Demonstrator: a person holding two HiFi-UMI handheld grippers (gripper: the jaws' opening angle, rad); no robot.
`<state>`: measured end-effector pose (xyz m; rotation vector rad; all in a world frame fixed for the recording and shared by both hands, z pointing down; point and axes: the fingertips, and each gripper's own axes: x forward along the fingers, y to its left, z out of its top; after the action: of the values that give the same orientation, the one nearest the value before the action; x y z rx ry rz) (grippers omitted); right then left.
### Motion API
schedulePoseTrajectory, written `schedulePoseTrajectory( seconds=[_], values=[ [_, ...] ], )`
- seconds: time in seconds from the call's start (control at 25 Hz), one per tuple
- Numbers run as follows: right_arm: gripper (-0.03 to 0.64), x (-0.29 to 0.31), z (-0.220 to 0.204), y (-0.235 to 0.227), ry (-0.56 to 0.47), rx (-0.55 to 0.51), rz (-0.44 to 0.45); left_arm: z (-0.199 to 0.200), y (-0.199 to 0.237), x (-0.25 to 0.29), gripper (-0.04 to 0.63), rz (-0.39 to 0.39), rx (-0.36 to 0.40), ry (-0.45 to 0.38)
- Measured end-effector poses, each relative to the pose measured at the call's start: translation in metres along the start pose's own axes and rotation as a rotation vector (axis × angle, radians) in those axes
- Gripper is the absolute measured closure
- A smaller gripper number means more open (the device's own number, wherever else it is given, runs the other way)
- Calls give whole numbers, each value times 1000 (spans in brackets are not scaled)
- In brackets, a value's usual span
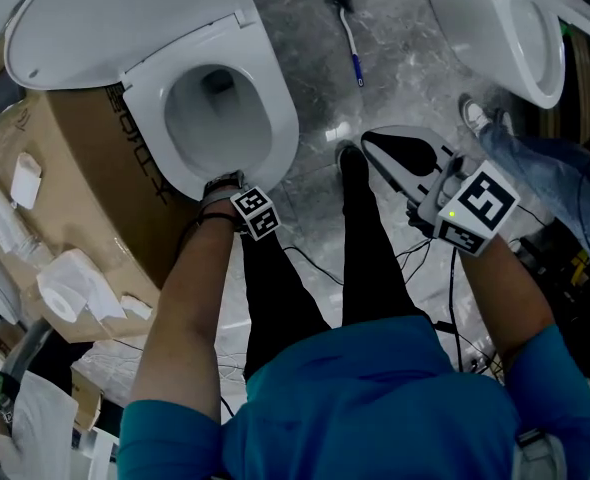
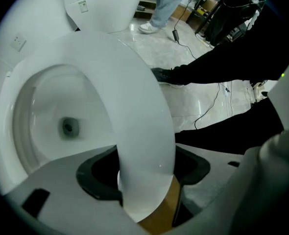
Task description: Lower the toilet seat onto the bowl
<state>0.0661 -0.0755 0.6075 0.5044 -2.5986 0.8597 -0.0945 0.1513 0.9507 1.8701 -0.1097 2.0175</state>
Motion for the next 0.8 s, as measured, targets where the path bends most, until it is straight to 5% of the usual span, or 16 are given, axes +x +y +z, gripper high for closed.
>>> schedulePoseTrajectory(
  seconds=[0.44, 0.68, 0.8],
  values=[
    [627, 6, 20, 24, 9, -34, 11, 9, 11, -61, 311, 59, -100, -178],
    [626, 1, 45, 33, 16, -54, -14, -9, 38, -127, 361, 115, -278, -335],
    [627, -2, 62, 41, 17, -67, -24, -19, 56, -172, 453, 180, -398, -439]
  ],
)
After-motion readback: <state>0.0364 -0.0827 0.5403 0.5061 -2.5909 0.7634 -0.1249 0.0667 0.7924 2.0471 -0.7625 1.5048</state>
